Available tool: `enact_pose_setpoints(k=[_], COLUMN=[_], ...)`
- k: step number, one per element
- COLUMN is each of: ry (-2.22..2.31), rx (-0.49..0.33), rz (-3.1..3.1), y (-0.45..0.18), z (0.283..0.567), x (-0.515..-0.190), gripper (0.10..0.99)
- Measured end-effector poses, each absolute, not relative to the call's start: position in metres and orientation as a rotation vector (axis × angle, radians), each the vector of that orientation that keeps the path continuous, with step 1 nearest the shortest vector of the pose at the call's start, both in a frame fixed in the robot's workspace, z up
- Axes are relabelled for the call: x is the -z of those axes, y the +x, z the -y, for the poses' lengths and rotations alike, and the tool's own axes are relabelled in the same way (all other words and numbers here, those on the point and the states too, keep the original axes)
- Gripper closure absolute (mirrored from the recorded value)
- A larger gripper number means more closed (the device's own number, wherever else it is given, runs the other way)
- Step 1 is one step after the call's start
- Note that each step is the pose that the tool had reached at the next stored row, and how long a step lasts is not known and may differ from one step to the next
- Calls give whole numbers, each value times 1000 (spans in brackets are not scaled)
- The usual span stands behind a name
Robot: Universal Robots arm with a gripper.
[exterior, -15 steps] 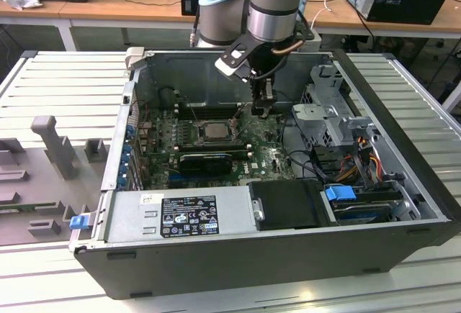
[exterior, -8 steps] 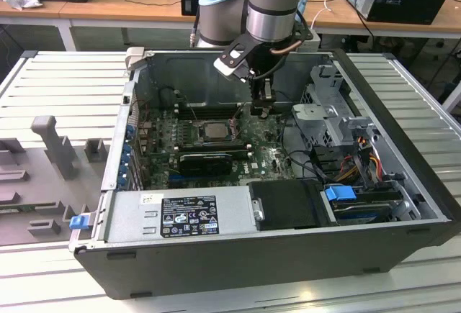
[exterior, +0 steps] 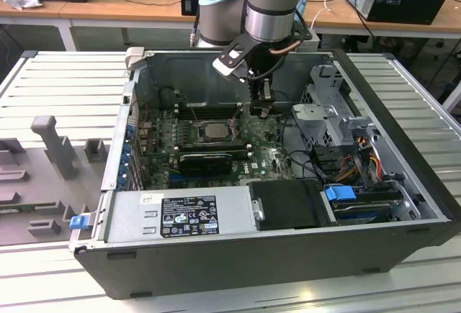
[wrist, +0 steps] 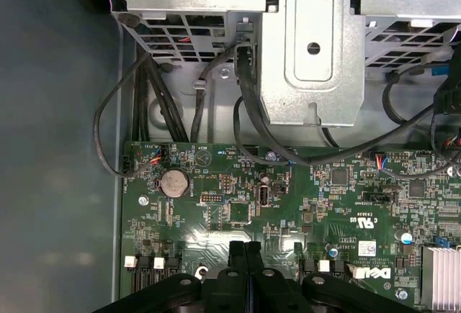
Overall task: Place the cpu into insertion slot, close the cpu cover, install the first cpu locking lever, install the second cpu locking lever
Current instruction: 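Close the cpu cover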
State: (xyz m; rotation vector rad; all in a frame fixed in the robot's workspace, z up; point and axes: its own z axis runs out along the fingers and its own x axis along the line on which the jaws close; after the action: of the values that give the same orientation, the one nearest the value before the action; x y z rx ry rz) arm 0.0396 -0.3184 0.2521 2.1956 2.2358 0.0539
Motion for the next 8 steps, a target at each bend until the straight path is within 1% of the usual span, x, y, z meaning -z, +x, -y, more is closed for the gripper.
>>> enact_pose_setpoints(k=[8], ry=[2195], rx=[-54], rz=[-2236], y=[38], z=[318], x=[-252], gripper=[980])
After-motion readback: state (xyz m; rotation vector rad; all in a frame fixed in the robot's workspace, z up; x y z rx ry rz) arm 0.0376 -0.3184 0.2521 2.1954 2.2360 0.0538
